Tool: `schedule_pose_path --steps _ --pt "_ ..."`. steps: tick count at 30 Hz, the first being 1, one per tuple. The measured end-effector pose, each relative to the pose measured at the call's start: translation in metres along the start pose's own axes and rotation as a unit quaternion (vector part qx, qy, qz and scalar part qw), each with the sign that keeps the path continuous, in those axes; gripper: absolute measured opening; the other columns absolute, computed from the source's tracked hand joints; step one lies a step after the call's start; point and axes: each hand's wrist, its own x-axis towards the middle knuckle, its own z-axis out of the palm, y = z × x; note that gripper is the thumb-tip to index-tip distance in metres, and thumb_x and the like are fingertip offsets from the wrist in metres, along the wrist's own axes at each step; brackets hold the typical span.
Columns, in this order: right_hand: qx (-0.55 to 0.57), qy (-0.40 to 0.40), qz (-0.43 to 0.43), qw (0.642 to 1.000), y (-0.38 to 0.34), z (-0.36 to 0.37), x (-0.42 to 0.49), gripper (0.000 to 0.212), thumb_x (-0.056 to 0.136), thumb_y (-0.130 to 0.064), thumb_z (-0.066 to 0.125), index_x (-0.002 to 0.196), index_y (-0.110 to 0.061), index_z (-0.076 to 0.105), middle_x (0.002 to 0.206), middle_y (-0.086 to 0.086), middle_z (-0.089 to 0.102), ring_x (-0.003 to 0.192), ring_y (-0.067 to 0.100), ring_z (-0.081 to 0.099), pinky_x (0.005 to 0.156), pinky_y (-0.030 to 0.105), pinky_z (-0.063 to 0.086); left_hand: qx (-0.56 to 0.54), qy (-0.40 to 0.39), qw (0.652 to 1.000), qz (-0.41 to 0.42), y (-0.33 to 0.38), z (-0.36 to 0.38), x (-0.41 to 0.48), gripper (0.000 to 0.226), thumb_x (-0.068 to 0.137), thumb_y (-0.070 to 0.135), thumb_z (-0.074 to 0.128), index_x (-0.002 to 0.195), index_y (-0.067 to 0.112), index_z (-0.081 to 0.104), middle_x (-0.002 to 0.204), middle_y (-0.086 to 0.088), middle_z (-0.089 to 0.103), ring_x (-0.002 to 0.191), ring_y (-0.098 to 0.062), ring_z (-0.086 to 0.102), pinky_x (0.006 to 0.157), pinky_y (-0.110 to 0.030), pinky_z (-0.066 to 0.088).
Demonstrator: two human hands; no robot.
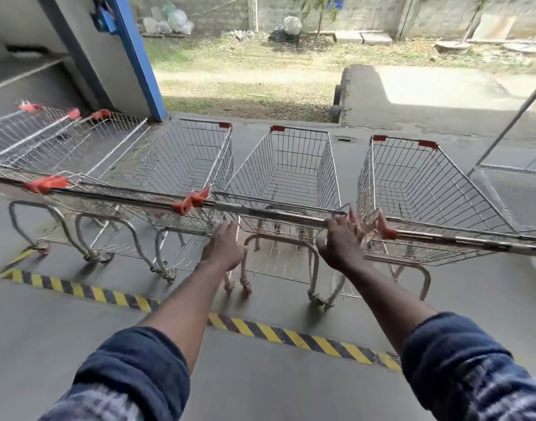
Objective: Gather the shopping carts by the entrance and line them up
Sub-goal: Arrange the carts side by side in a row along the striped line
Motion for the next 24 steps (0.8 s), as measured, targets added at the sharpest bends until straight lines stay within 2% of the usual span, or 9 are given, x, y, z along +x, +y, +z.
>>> schedule_pose_path --steps 4,9,13,17,20,22,24 --pt "-0.017 -0.025 -0.026 0.999 -0.095 0.043 0.008 0.058 0.087 -0.037 0.062 0.139 -0.02 0.042 0.142 0.007 0.041 0.136 0.031 0.035 0.117 0.06 0.018 -0.009 0.006 1.0 -0.008 -0.077 -0.037 0.011 0.075 0.083 0.039 0.073 0.147 0.022 0.037 0.151 -0.009 0.037 0.133 -0.033 0.045 0.103 -0.048 0.046" --pt "-0.023 -0.026 -0.067 0.997 -0.174 0.074 0.018 0.056 0.086 -0.034 0.06 0.138 -0.021 0.042 0.139 0.005 0.041 0.132 0.027 0.035 0.116 0.058 0.018 -0.04 0.044 0.998 -0.023 -0.135 -0.084 0.023 0.072 0.088 0.038 0.07 0.148 0.017 0.037 0.149 -0.009 0.039 0.133 -0.032 0.044 0.103 -0.045 0.042" --pt "-0.039 -0.029 -0.092 0.995 -0.217 0.085 0.049 0.057 0.088 -0.038 0.062 0.138 -0.022 0.041 0.136 0.006 0.043 0.127 0.026 0.038 0.112 0.052 0.025 -0.076 0.05 0.995 -0.036 -0.157 -0.102 0.041 0.074 0.091 0.041 0.066 0.151 0.017 0.031 0.15 -0.013 0.037 0.131 -0.032 0.045 0.098 -0.042 0.044" --pt "-0.011 -0.055 -0.1 0.993 -0.248 0.097 0.075 0.062 0.09 -0.038 0.063 0.144 -0.022 0.037 0.14 0.007 0.046 0.129 0.026 0.041 0.115 0.052 0.025 -0.148 0.038 0.983 -0.104 -0.171 -0.105 0.064 0.088 0.092 0.051 0.06 0.158 0.016 0.014 0.156 -0.015 0.034 0.137 -0.035 0.041 0.103 -0.045 0.042" --pt "0.011 -0.074 -0.107 0.991 -0.267 0.108 0.09 0.06 0.093 -0.039 0.062 0.145 -0.02 0.038 0.139 0.008 0.05 0.129 0.028 0.045 0.113 0.049 0.025 -0.211 0.035 0.962 -0.171 -0.176 -0.112 0.08 0.091 0.097 0.047 0.055 0.158 0.008 0.001 0.155 -0.019 0.037 0.139 -0.037 0.04 0.107 -0.042 0.039" --pt "0.015 -0.083 -0.105 0.991 -0.275 0.117 0.097 0.058 0.094 -0.041 0.061 0.144 -0.02 0.04 0.139 0.008 0.052 0.129 0.028 0.046 0.113 0.049 0.026 -0.224 0.044 0.953 -0.202 -0.181 -0.117 0.091 0.09 0.099 0.049 0.052 0.157 0.004 0.0 0.151 -0.021 0.042 0.136 -0.037 0.044 0.104 -0.041 0.041" --pt "0.017 -0.076 -0.097 0.992 -0.278 0.124 0.104 0.052 0.095 -0.042 0.059 0.14 -0.021 0.047 0.134 0.008 0.054 0.126 0.028 0.048 0.111 0.049 0.029 -0.236 0.05 0.944 -0.226 -0.188 -0.123 0.105 0.085 0.1 0.049 0.05 0.155 -0.001 0.01 0.148 -0.024 0.045 0.133 -0.039 0.047 0.102 -0.041 0.042"
